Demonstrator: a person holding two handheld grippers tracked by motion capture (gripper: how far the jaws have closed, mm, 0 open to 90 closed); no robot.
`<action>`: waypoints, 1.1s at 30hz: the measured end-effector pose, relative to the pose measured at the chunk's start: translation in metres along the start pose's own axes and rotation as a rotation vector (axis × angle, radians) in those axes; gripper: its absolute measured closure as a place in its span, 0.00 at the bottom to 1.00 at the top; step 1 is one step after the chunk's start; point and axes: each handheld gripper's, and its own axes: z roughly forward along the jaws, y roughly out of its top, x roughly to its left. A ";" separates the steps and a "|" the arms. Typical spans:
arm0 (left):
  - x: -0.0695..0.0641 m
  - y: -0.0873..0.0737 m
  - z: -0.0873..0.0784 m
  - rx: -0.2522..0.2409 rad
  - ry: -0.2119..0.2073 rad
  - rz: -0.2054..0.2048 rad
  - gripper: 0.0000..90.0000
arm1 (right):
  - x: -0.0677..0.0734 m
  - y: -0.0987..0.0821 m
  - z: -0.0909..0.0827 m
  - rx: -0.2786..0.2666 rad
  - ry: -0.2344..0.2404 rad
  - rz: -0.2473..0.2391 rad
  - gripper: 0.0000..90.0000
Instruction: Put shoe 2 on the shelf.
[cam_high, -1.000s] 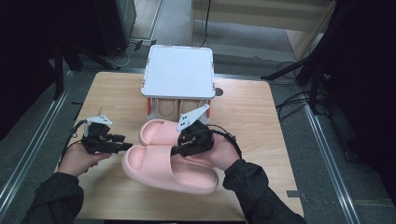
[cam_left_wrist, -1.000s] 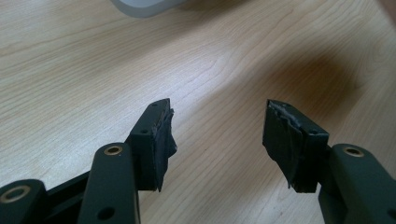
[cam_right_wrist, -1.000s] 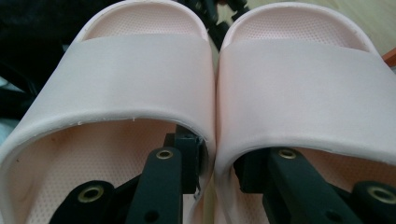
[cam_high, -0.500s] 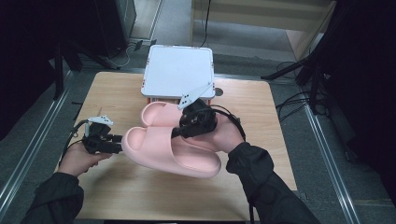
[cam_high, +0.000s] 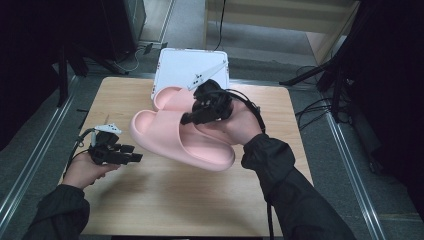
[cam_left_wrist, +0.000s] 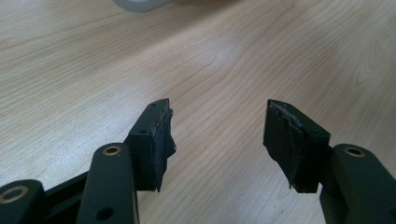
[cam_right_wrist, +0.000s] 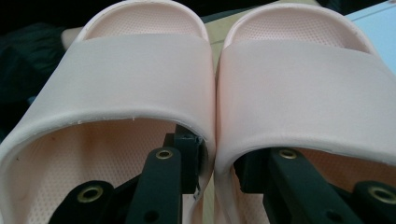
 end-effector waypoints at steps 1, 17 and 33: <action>0.000 0.000 0.000 0.002 0.001 0.001 0.46 | -0.002 0.002 -0.001 -0.002 -0.016 0.008 0.83; 0.000 0.002 0.003 0.011 -0.013 0.011 0.46 | -0.064 0.032 -0.009 -0.040 -0.280 0.221 0.83; 0.001 0.010 0.009 0.012 -0.030 0.018 0.46 | -0.105 0.071 0.002 -0.002 -0.520 0.418 0.83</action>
